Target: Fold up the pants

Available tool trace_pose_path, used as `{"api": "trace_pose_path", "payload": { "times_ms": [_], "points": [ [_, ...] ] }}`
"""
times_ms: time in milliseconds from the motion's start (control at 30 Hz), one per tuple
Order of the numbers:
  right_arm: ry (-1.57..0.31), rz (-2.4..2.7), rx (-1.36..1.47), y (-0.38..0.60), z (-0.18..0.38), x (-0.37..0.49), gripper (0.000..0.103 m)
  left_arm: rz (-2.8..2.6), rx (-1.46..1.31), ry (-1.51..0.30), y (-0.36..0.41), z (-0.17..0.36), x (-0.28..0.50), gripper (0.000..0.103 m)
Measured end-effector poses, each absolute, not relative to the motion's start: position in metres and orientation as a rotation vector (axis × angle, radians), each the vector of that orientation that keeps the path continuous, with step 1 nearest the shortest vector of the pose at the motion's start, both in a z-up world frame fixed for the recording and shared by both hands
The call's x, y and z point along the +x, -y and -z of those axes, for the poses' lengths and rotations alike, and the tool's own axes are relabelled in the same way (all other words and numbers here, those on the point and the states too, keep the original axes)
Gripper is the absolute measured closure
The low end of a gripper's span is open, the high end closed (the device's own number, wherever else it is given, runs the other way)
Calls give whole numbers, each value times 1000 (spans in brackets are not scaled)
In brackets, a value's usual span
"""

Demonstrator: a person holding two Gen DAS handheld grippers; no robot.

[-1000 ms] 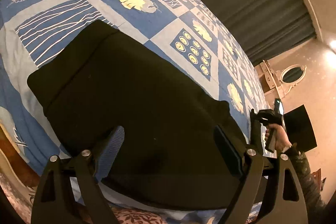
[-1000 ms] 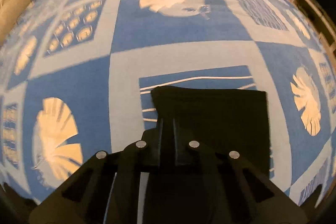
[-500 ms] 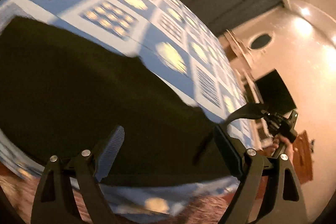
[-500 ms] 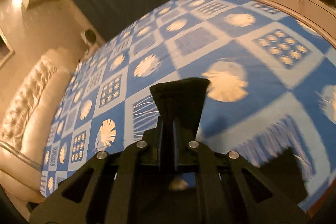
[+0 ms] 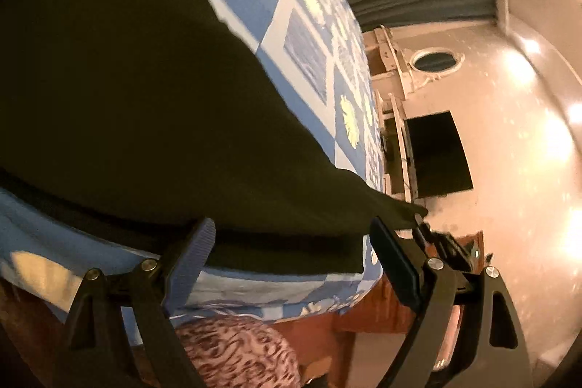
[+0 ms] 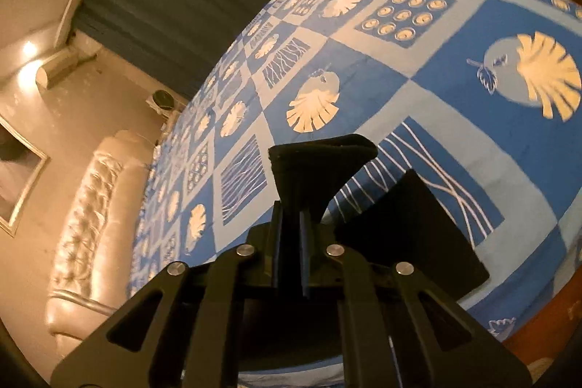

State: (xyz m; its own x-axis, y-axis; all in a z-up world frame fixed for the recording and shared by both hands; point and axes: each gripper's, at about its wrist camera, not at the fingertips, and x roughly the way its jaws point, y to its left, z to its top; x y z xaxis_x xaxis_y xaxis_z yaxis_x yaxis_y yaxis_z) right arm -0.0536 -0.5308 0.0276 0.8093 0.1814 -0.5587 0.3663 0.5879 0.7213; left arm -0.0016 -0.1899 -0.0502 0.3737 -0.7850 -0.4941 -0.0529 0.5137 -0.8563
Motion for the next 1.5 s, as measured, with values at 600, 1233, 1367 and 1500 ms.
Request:
{"api": "trace_pose_path", "payload": {
  "times_ms": [600, 1233, 1367, 1500],
  "points": [
    [-593, 51, 1030, 539, -21, -72, 95, 366, -1099, -1026, 205, 79, 3, 18],
    [-691, 149, 1196, 556, 75, -131, 95, 393, -805, -1065, 213, 72, -19, 90],
    [-707, 155, 1247, 557, 94, -141, 94, 389, -828, -1088, 211, 85, -22, 90],
    [-694, 150, 1280, 558, 101, -144, 94, 395, -810, -1083, 213, 83, -21, 90]
  ]
}}
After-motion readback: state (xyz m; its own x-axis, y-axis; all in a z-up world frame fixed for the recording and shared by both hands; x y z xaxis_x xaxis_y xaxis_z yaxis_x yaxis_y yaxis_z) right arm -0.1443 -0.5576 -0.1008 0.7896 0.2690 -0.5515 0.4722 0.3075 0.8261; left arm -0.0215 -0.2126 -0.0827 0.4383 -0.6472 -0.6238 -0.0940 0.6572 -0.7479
